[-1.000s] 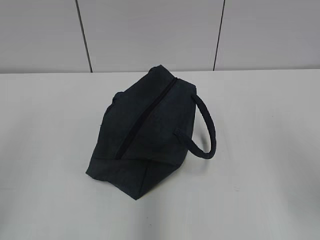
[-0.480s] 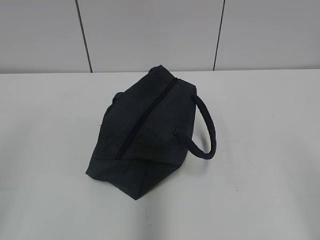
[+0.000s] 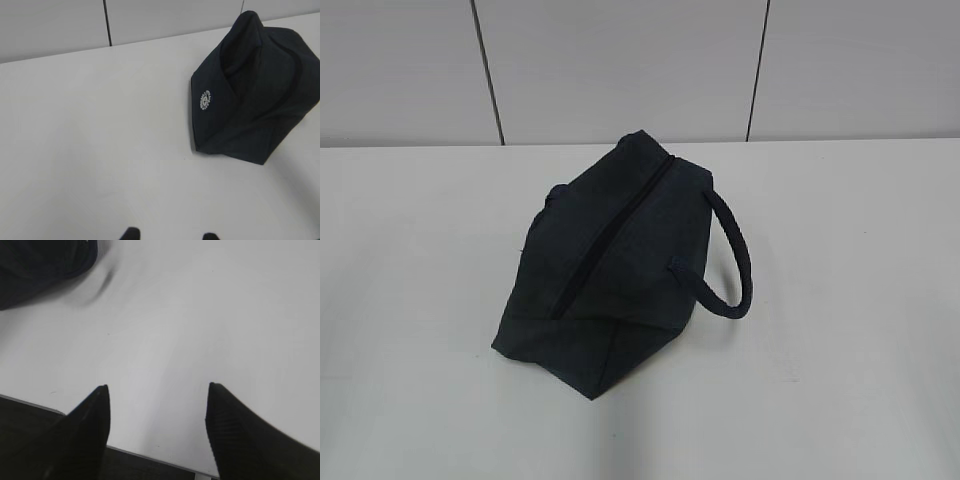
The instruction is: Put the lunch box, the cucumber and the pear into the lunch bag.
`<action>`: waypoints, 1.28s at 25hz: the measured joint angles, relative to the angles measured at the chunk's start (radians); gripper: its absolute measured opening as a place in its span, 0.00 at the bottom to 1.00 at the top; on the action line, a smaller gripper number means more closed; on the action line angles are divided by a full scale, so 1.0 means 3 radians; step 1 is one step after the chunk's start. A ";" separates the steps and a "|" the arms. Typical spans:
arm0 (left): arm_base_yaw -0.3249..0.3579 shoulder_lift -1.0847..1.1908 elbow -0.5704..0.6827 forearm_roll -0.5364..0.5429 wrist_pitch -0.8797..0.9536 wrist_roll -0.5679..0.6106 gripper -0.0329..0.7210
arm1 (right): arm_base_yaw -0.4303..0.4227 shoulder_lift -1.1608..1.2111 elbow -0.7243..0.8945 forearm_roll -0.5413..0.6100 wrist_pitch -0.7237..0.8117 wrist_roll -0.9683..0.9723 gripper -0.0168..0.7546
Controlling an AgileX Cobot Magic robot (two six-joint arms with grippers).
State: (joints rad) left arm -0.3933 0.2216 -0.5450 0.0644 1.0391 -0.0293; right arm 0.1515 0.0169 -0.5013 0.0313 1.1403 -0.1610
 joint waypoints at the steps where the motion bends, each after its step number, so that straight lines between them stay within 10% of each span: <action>1: 0.0000 -0.0087 0.0033 -0.0031 0.0060 0.0000 0.36 | 0.0000 -0.0017 0.0000 -0.0001 0.0006 0.0000 0.64; 32: 0.0051 -0.0799 0.0084 -0.0104 0.0226 0.0000 0.36 | 0.0000 -0.0115 0.0000 -0.0007 0.0012 0.0057 0.64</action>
State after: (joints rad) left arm -0.3780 -0.0180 -0.5198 0.0333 1.1069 -0.0293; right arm 0.1515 -0.0176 -0.5013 0.0291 1.1439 -0.1437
